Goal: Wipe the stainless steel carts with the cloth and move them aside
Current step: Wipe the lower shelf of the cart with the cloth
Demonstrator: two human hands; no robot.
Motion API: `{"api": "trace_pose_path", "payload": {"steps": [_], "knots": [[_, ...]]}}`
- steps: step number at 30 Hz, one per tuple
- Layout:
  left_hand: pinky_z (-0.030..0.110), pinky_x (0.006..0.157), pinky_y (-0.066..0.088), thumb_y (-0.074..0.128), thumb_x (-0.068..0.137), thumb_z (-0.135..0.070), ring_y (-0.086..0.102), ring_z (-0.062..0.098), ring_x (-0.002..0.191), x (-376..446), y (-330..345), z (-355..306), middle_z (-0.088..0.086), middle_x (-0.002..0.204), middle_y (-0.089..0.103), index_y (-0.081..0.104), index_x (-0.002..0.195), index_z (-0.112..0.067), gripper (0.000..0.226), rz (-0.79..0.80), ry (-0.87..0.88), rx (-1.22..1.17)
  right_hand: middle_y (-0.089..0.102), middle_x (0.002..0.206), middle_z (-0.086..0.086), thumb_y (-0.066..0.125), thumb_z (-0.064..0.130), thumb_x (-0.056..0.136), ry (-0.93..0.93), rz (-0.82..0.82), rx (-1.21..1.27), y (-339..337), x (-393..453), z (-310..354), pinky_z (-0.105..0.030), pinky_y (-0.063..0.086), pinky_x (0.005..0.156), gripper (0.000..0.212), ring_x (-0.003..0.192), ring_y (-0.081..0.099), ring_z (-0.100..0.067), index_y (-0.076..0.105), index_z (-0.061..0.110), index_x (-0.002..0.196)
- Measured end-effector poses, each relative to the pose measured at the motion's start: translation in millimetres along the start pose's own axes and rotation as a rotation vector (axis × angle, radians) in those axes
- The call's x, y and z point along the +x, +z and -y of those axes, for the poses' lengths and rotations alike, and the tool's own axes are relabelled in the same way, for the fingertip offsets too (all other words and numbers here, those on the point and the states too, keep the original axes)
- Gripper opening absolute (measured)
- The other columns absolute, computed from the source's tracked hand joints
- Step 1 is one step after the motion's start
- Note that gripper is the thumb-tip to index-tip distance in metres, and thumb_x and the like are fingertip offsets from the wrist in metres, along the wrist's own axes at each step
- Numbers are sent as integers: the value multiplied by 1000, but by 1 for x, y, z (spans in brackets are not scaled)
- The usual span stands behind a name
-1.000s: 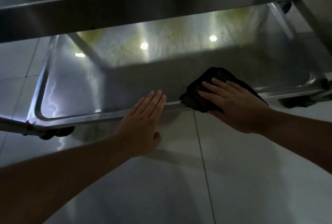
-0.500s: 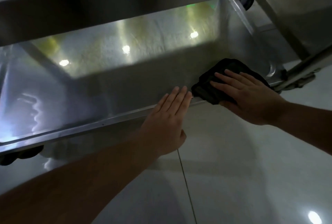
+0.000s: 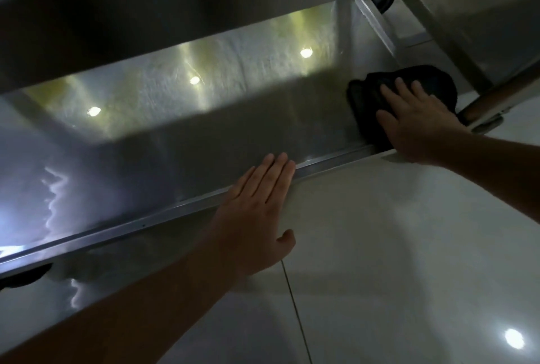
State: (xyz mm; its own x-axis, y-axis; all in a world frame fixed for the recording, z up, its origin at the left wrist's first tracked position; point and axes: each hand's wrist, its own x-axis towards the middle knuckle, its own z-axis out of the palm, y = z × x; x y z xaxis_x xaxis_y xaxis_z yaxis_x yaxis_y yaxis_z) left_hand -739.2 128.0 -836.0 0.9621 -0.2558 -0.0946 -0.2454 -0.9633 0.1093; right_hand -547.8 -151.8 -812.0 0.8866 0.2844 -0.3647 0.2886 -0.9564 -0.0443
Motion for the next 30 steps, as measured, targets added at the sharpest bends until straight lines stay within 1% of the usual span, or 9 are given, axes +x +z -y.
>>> {"api": "trace_pose_path", "payload": {"steps": [4, 10, 15, 17, 19, 22, 25, 28, 30], "knots": [[43, 131, 17, 58, 82, -55, 1, 18, 164, -1, -2, 1, 3, 178, 7, 13, 170, -14, 107, 2, 16, -6, 4, 175, -7, 21, 46, 110, 39, -152, 152, -23, 48, 23, -51, 2, 129, 63, 161, 0, -30, 14, 21, 167], [43, 131, 15, 57, 84, -56, -4, 18, 164, -1, 0, 2, 3, 178, 2, 8, 170, -13, 108, 27, 27, 1, 3, 175, -7, 24, 47, 111, -12, -152, 154, -54, 108, 37, -48, 2, 130, 63, 161, 0, -29, 14, 21, 167], [42, 132, 13, 58, 82, -56, -5, 17, 164, 0, 1, 0, 3, 178, 2, 9, 170, -14, 109, 16, 27, -19, 12, 174, -8, 28, 45, 111, -52, -208, 164, -36, 75, 27, -50, 8, 129, 60, 160, 7, -31, 21, 20, 166], [41, 132, 10, 58, 82, -56, -7, 16, 163, 0, 1, 0, 1, 178, 1, 7, 170, -16, 110, 11, 25, -31, 14, 174, -7, 27, 47, 110, 32, -275, 179, -24, 61, 24, -51, 6, 129, 61, 161, 7, -29, 22, 22, 166], [41, 132, 9, 59, 81, -55, -7, 16, 163, 0, 1, -1, 2, 178, 1, 7, 170, -16, 110, 7, 25, -38, 11, 175, -5, 26, 48, 108, 143, -273, 210, -22, 61, 34, -52, 2, 129, 63, 161, 2, -29, 19, 24, 166], [41, 132, 8, 58, 82, -57, -7, 17, 164, -1, 2, -1, 2, 178, 0, 6, 170, -14, 111, 10, 21, -30, 10, 174, -6, 28, 46, 107, 203, -245, 247, -28, 73, 84, -54, 5, 127, 64, 160, 4, -33, 20, 21, 166], [40, 132, 6, 56, 83, -58, -6, 18, 164, -1, 3, 2, 5, 178, 0, 4, 170, -13, 111, 28, 20, -26, 20, 171, -11, 32, 44, 106, -88, -262, 156, -21, 76, 170, -55, 14, 125, 61, 157, 14, -35, 29, 18, 161], [38, 131, 0, 55, 84, -60, -3, 21, 163, 0, 4, 5, 9, 177, 3, 1, 169, -12, 112, 35, 33, -1, 5, 175, 1, 26, 51, 107, -426, -155, 142, -11, 68, 233, -48, 0, 127, 64, 161, -1, -23, 18, 29, 166], [37, 130, -4, 55, 84, -59, -6, 21, 163, 0, 3, 5, 9, 178, 0, -1, 168, -12, 112, 38, 44, 0, 4, 175, 8, 23, 56, 107, -527, -139, 132, -8, 66, 229, -44, -2, 128, 64, 161, -3, -16, 16, 34, 166]]}}
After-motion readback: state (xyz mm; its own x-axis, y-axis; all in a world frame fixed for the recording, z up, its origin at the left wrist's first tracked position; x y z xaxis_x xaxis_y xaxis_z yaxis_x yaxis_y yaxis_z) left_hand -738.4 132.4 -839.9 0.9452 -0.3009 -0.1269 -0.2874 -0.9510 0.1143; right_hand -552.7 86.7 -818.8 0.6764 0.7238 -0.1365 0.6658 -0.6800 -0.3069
